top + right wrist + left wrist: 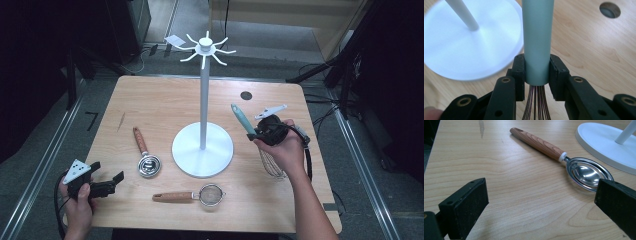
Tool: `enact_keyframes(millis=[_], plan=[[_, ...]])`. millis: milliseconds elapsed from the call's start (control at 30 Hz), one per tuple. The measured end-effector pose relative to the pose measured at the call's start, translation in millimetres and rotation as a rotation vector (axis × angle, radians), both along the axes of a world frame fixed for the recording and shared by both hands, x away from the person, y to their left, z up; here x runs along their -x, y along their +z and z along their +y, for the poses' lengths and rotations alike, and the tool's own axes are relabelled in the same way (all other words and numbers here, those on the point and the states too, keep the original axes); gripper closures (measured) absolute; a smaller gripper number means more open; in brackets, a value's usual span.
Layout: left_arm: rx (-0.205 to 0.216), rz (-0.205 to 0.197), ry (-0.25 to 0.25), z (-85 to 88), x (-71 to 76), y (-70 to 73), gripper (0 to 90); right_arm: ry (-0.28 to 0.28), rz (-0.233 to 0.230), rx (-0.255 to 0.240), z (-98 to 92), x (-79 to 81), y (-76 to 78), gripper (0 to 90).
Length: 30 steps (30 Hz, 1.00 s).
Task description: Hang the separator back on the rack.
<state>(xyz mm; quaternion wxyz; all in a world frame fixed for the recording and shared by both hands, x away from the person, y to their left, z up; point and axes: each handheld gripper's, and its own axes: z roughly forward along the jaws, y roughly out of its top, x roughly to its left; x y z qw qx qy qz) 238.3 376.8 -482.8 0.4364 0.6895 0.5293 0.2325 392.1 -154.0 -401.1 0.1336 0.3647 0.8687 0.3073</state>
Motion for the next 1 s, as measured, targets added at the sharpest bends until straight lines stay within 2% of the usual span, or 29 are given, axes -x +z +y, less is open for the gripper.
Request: enact_keyframes(millis=[67, 233, 300, 333, 367, 500, 567, 667, 700, 833, 933, 1000], plan=[[-0.001, 0.001, 0.000, -0.1, 0.0, 0.1, 0.0, -0.005, -0.016, -0.043, -0.1, 5.0, 3.7, 71.0], [-0.001, 0.001, 0.000, -0.1, 0.1, 0.1, 0.0, -0.008, -0.080, -0.114, 1.2, 16.1, 11.1, 71.0], [0.000, 0.000, 0.000, 0.0, 0.1, 0.1, 0.0, -0.015, -0.090, -0.160, 1.6, 20.3, 13.4, 71.0], [0.000, 0.000, 0.000, 0.0, 0.1, 0.1, 0.0, -0.015, -0.090, -0.160, 1.6, 20.3, 13.4, 71.0], [-0.001, 0.000, 0.000, 0.0, 0.1, 0.1, 0.0, -0.008, -0.104, -0.209, 2.2, 24.4, 16.0, 70.9], [-0.001, 0.001, 0.000, -0.1, 0.1, 0.1, 0.0, -0.012, -0.133, -0.229, 4.9, 29.8, 20.5, 71.0], [-0.001, 0.001, 0.001, -0.1, 0.0, 0.0, 0.0, -0.012, -0.158, -0.272, 7.3, 34.9, 26.4, 70.9], [-0.001, 0.000, 0.001, 0.0, 0.1, 0.1, 0.0, -0.006, -0.168, -0.295, 7.8, 36.6, 28.7, 70.9], [-0.002, 0.000, 0.002, 0.0, 0.2, 0.1, 0.0, -0.015, -0.178, -0.337, 7.2, 39.3, 29.8, 70.9], [-0.003, 0.000, 0.002, 0.0, 0.3, 0.2, 0.0, -0.022, -0.199, -0.353, 7.2, 43.2, 30.7, 70.9], [-0.002, -0.003, 0.001, 0.1, 0.4, 0.2, 0.0, -0.026, -0.221, -0.401, 6.6, 49.1, 33.7, 70.9], [-0.002, -0.004, 0.002, 0.1, 0.4, 0.1, 0.0, -0.020, -0.225, -0.409, 6.8, 50.5, 34.7, 70.9]])
